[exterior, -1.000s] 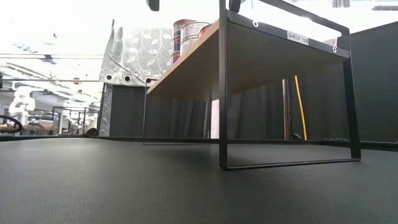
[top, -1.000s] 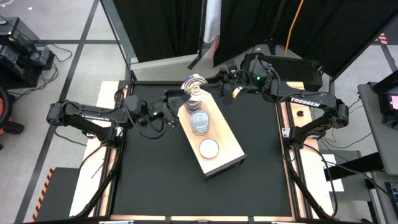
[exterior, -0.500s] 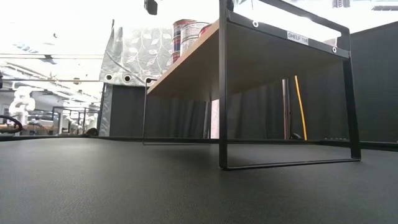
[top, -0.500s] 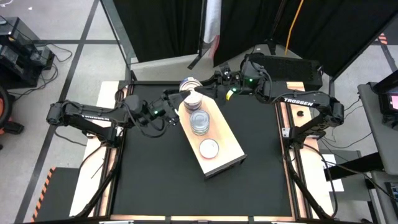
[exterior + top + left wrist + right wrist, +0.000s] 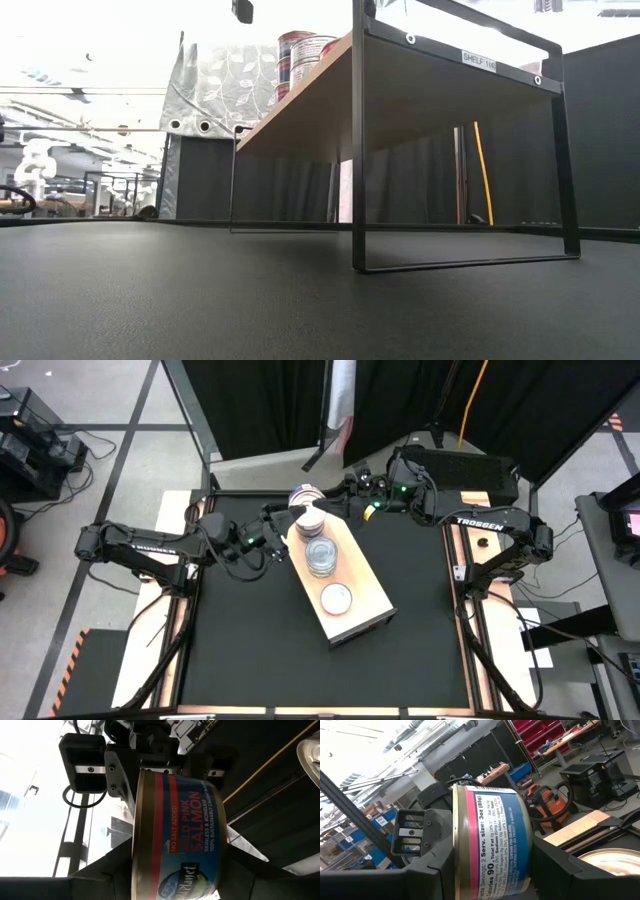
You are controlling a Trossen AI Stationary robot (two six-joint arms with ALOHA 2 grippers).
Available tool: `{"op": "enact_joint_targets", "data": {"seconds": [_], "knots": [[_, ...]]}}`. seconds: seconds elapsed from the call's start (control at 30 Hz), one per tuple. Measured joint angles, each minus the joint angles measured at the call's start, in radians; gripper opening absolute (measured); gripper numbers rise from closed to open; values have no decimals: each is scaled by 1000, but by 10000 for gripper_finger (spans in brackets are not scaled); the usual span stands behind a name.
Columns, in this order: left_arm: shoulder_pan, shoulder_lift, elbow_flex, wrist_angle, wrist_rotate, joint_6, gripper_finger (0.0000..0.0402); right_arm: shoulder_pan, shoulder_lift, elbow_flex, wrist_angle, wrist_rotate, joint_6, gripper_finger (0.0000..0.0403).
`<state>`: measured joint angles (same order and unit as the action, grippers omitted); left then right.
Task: Stack canned seafood by type on shelf
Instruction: Stack the blue pink tuna can on top of the blue pink tuna cans on the shelf
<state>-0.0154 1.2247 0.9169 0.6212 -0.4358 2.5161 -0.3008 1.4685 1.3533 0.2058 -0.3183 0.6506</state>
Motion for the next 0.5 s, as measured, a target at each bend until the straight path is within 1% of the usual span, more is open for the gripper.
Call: {"op": "enact_joint_targets", "data": {"seconds": [0.23, 0.4, 0.5], "knots": [[-18, 0, 0, -1, -3, -6, 216, 0, -1, 0, 1, -5, 0, 185], [-37, 0, 0, -2, -38, -20, 217, 1, -1, 0, 1, -8, 3, 185], [-38, 0, 0, -3, -41, -39, 217, 1, -1, 0, 1, -6, 6, 185]]}}
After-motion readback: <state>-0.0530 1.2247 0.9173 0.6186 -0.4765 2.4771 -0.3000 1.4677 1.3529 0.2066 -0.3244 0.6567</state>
